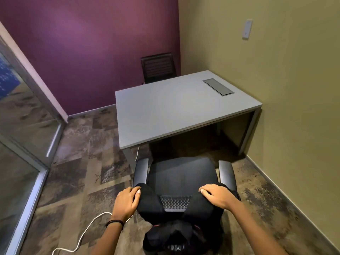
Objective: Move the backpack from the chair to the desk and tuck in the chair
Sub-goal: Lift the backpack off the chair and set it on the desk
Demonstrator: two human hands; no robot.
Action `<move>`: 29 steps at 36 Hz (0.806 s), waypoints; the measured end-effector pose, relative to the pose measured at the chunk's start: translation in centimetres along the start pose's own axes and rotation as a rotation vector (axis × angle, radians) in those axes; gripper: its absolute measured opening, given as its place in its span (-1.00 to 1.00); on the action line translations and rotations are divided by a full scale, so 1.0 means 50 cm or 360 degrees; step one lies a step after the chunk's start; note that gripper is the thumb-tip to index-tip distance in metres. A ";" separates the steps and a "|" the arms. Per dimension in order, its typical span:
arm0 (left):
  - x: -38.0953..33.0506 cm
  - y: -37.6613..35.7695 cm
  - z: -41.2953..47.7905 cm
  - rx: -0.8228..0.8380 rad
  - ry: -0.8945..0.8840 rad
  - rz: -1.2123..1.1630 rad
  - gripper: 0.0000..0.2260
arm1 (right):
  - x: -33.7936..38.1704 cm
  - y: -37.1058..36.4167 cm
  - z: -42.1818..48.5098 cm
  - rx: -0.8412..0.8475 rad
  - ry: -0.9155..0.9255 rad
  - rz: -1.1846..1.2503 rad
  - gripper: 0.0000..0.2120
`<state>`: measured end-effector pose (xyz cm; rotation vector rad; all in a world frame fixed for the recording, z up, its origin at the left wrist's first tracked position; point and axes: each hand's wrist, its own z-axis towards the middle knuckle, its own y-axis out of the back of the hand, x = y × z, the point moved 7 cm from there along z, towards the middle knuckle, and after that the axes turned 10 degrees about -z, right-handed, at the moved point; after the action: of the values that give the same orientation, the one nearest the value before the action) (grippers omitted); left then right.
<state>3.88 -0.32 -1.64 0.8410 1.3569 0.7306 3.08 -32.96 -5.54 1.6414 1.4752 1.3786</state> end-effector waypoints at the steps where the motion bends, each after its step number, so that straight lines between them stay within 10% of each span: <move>1: 0.000 0.002 0.002 0.0001 -0.0018 -0.0003 -0.31 | 0.000 0.000 -0.001 -0.0001 -0.0018 0.0004 -0.64; 29: 0.042 0.029 0.079 -0.0201 -0.0447 -0.0124 -0.56 | 0.037 -0.010 0.014 -0.0131 -0.0163 0.0024 -0.66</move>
<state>8.06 1.87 -1.44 0.7549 1.0751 0.6058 3.29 -30.95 -5.63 1.6489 1.3333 1.3253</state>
